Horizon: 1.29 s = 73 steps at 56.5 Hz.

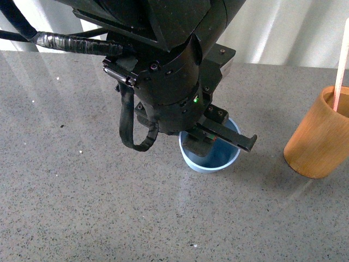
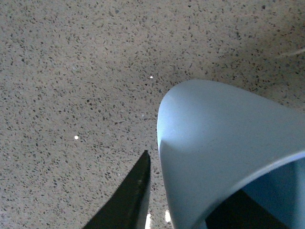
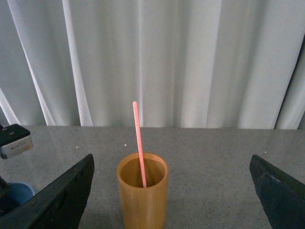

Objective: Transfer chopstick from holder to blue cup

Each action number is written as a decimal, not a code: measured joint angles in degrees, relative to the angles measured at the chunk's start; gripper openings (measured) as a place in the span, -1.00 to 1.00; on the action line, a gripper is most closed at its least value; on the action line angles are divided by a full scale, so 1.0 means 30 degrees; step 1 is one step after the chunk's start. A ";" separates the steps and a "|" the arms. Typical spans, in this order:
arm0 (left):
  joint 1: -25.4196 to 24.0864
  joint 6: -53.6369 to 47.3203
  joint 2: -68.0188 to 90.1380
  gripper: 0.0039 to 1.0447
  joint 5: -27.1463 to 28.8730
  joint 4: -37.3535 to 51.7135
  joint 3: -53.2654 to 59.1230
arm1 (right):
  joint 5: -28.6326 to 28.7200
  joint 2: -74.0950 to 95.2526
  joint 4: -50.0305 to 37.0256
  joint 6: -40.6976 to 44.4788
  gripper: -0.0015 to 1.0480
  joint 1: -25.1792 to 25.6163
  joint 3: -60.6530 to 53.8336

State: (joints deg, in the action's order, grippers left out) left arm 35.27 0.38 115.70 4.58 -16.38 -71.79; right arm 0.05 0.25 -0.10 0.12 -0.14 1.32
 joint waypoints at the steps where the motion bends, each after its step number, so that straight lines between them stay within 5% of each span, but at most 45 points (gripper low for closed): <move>1: 0.0000 0.0007 -0.0029 -0.29 -0.0022 -0.0015 -0.0015 | 0.0000 0.0000 0.0000 -0.0007 0.81 0.0000 0.0000; 23: -0.0597 0.0109 -0.1552 0.90 -0.0299 -0.0022 -0.0153 | 0.0000 0.0000 0.0000 0.0000 0.81 0.0000 0.0000; 73: -0.1086 -0.0036 -0.1202 0.87 -0.0044 0.1144 0.0138 | -0.0007 0.0000 0.0000 -0.0007 0.81 0.0000 0.0000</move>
State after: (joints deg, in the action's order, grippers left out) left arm 32.01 0.27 112.09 4.45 -12.95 -71.37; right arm 0.03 0.25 -0.10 0.10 -0.14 1.32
